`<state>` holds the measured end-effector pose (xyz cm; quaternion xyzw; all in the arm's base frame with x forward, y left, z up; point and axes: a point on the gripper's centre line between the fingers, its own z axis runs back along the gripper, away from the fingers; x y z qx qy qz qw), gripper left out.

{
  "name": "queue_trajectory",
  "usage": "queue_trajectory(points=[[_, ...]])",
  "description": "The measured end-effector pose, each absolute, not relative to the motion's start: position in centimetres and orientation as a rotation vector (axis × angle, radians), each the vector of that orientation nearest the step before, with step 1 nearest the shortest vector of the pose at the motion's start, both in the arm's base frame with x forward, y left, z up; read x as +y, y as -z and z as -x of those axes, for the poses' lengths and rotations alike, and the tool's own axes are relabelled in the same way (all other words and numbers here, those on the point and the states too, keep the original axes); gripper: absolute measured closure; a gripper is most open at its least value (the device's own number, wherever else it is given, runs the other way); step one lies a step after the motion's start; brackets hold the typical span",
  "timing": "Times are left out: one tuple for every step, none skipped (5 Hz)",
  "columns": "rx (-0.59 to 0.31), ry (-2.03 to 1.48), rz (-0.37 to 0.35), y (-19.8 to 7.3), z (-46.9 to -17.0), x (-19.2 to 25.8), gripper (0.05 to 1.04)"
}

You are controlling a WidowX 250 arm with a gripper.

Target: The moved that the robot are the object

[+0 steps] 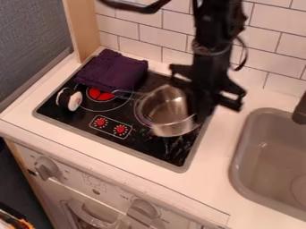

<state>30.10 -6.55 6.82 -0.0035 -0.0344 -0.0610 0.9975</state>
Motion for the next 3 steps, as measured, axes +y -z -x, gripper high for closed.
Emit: queue_trajectory(points=[[-0.043,0.134,-0.015,-5.8,-29.1,-6.0,1.009],[-0.022,0.138,-0.012,-5.0,-28.8,-5.8,0.982],[-0.001,0.152,0.004,-4.7,-28.7,-5.8,0.803]])
